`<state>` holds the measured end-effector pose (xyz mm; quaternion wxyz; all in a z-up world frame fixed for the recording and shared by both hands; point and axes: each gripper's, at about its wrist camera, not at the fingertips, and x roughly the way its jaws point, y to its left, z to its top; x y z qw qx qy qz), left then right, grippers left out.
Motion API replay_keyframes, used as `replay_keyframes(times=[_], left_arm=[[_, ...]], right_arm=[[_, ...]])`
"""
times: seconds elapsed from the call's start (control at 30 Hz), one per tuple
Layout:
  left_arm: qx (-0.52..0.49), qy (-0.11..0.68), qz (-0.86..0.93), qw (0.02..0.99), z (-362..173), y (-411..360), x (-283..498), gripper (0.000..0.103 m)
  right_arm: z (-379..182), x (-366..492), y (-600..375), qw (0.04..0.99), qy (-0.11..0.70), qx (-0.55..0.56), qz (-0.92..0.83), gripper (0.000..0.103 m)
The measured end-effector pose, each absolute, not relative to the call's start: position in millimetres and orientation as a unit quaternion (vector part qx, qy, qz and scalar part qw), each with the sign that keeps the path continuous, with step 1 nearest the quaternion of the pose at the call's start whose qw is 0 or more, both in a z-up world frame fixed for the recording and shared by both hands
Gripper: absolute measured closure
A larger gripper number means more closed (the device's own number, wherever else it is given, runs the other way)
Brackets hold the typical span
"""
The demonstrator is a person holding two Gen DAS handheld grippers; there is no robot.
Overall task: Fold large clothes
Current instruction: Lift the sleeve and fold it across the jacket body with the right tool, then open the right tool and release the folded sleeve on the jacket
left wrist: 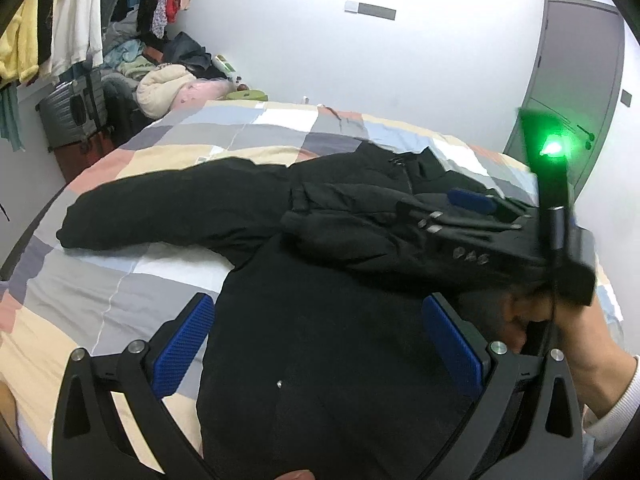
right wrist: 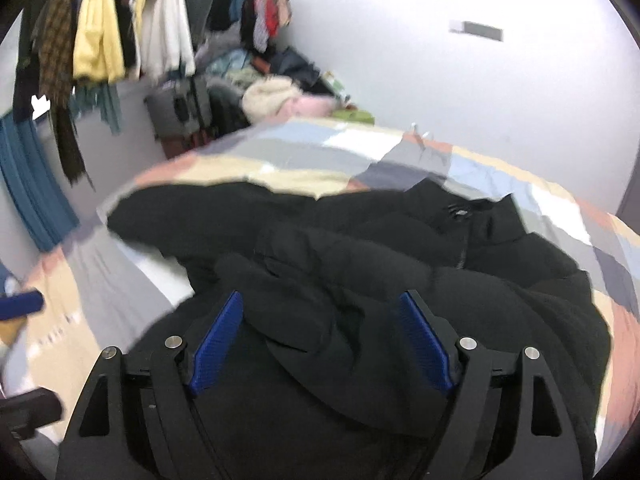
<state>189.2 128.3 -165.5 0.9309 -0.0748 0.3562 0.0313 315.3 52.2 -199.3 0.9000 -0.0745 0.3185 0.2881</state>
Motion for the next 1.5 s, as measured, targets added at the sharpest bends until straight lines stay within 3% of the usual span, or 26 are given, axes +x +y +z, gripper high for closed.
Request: replay_keyframes(times=[0.37, 0.77, 1.5], left_arm=[[-0.057, 0.324, 0.011, 0.944, -99, 90, 138, 0.000], [-0.051, 0.299, -0.008, 0.953, -68, 63, 88, 0.000], [-0.046, 0.276, -0.035, 0.960, -62, 69, 29, 0.000]], right_arm=[[-105, 245, -33, 0.939, 0.259, -0.024, 0.226, 0.023], [-58, 152, -88, 0.952, 0.223, 0.015, 0.209, 0.022], [-86, 37, -126, 0.965, 0.211, 0.047, 0.148, 0.012]])
